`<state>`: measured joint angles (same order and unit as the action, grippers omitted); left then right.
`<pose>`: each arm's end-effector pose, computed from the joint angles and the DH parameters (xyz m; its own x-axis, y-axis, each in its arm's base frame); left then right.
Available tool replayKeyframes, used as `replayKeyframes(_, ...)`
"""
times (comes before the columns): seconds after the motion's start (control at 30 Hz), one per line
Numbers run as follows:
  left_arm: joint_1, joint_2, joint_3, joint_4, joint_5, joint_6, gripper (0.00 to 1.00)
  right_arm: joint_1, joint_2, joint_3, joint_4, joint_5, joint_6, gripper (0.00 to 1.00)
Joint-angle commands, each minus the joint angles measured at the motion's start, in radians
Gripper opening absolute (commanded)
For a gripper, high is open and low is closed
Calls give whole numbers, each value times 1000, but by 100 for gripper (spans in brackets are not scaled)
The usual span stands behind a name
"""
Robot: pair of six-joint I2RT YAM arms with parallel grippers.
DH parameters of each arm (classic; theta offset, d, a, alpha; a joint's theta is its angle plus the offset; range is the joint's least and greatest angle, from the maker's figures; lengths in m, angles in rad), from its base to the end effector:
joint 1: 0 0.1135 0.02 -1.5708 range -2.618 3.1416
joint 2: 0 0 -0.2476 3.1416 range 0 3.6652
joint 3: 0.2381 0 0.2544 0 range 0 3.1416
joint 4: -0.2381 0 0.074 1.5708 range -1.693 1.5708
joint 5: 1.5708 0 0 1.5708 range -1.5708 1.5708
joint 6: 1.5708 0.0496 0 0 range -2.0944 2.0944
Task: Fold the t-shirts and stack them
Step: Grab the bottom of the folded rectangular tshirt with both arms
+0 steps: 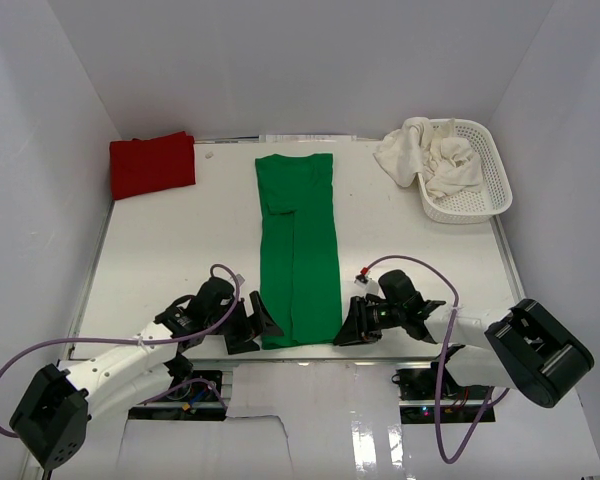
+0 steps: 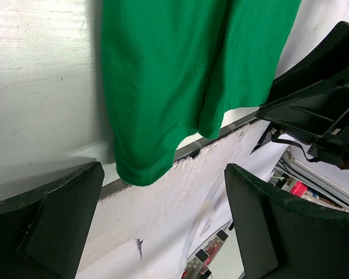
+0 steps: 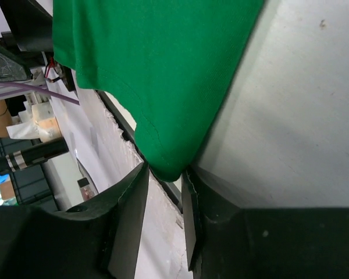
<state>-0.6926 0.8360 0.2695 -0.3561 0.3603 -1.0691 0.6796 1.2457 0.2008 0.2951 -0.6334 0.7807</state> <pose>0.1177 -0.1204 0.1192 -0.9626 -0.2674 -0.0439 -0.1717 0.7273 -0.6645 0.1374 0.1487 0.0868 -0.9702 -0.0546 -0.2360 -0.2262 0.5534 0.8016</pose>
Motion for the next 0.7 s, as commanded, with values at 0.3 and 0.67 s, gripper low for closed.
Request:
replayKeyframes(0.3,4,9,-47,-81,-37,11,96,8,-14,20,-43,92,-23,44)
replayKeyframes(0.67,4,8,-47,-81,-35,15,96,-2,4,43,-79,124,-49,43)
